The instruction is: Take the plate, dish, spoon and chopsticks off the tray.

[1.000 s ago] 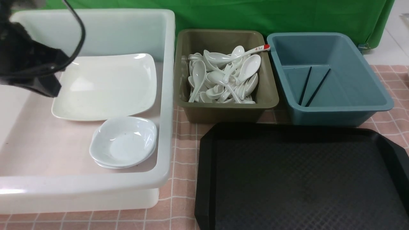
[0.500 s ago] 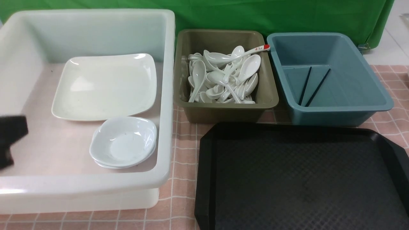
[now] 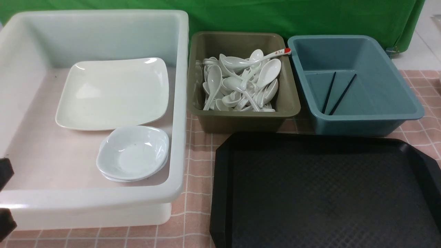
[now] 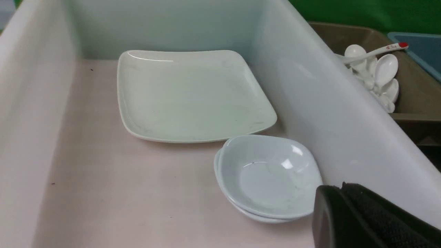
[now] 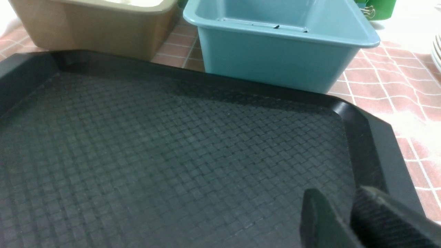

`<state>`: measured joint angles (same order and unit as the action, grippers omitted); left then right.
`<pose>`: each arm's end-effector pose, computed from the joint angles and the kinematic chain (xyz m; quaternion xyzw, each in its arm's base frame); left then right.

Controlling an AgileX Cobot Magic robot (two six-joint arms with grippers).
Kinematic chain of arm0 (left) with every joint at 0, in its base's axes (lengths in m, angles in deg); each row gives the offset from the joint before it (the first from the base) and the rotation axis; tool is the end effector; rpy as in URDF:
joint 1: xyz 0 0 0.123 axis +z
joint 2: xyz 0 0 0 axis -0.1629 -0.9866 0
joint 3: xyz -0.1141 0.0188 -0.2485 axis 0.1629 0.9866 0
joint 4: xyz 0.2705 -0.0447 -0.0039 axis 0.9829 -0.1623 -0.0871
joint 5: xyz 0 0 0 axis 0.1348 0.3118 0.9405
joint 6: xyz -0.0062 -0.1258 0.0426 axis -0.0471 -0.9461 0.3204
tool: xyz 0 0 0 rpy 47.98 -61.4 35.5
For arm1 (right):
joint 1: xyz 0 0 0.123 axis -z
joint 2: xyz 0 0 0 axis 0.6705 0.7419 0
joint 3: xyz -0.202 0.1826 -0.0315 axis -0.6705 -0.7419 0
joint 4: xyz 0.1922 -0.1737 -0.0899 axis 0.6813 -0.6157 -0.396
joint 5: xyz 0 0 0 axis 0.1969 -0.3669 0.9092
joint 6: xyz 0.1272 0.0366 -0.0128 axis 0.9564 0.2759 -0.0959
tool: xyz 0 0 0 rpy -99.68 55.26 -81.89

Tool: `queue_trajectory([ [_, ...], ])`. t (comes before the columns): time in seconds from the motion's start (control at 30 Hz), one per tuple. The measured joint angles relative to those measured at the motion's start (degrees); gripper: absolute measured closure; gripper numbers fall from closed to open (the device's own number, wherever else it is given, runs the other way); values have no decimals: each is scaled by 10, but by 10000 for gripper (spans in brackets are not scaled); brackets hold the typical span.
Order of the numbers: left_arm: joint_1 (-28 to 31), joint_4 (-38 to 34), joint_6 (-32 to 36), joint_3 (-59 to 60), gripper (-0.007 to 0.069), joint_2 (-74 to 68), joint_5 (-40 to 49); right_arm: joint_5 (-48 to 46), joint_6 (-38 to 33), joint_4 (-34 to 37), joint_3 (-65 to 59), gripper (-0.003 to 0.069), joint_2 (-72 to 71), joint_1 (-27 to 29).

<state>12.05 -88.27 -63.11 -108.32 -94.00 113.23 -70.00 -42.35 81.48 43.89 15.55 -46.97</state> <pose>0.1531 -0.0116 0.2804 -0.0046 0.8048 -0.0631 0.5902 0.1316 0.0110 0.1948 -0.1035 0.7376 -0.0373 0.6662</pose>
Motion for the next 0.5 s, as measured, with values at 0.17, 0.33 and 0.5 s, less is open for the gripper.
queue_trajectory([
  [0.17,0,18,0,0,624,0,-24,1,0,0,0,447,0,0],
  [0.33,0,33,1,31,624,19,-61,1,0,0,0,434,0,0],
  [0.5,0,73,-22,128,624,89,-132,1,0,0,0,426,0,0],
])
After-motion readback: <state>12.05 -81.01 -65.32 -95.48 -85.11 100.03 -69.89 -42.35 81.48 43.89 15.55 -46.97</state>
